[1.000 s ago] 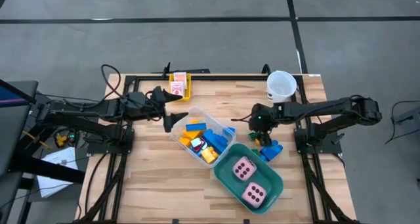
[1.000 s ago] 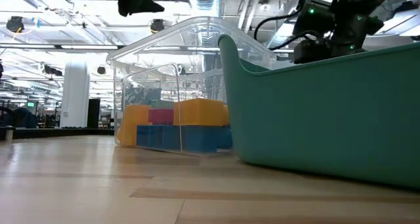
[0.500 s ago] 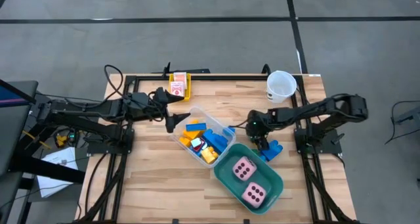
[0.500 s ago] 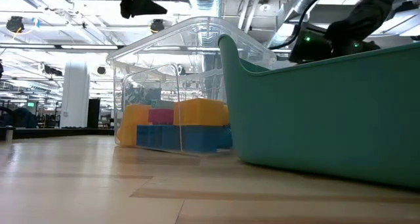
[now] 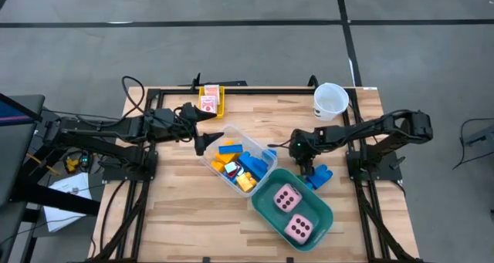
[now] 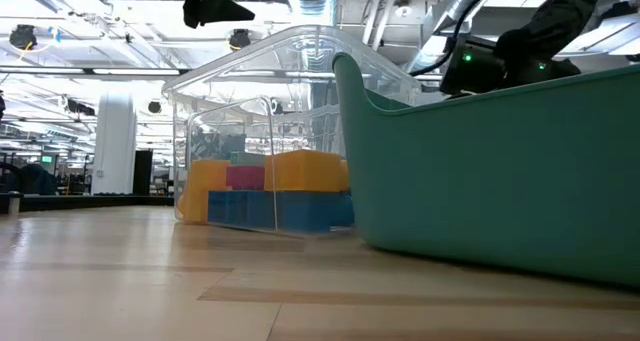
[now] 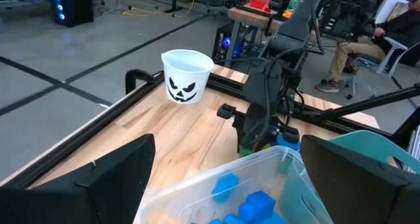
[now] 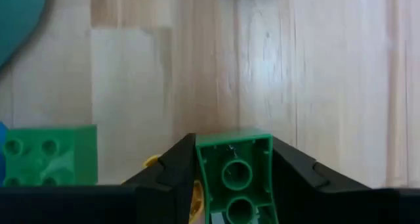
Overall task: Pick & Place Toys
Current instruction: Put the green game piece into the transparent bin
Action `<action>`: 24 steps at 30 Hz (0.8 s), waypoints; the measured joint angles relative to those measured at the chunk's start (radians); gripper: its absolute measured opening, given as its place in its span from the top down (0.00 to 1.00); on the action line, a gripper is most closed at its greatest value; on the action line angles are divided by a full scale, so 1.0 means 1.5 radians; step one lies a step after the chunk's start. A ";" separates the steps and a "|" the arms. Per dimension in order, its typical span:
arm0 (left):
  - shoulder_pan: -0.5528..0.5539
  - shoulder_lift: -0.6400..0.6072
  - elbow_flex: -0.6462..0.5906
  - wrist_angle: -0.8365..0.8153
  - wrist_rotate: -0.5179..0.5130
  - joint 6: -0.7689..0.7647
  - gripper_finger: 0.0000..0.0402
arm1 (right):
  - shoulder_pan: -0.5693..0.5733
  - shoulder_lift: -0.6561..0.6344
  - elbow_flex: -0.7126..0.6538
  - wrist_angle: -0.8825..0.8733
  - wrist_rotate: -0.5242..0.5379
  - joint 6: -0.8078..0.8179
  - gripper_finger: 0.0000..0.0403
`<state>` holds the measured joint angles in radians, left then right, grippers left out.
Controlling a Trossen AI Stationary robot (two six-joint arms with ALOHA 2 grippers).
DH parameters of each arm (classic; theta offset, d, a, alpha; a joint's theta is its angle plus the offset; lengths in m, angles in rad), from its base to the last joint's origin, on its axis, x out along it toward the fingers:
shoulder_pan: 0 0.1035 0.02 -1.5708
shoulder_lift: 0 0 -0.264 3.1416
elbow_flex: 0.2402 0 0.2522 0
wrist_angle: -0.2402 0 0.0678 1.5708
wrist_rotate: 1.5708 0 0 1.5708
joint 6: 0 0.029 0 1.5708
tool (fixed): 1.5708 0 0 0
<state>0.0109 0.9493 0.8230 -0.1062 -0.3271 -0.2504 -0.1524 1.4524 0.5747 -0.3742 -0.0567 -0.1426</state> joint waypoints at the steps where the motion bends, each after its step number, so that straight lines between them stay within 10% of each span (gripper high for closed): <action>1: 0.000 0.000 0.000 0.000 0.000 0.002 0.07 | 0.000 -0.003 0.001 -0.012 0.001 0.009 0.65; 16: 0.000 0.000 0.000 -0.020 0.029 0.004 0.07 | -0.046 -0.120 0.183 -0.159 0.003 0.109 0.67; 24: -0.016 0.000 0.000 -0.070 0.079 0.004 0.07 | -0.084 -0.127 0.341 -0.159 -0.112 0.180 0.67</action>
<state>-0.0129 0.9493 0.8230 -0.2109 -0.2092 -0.2447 -0.2786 1.2614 1.0859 -0.6125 -0.2245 0.1280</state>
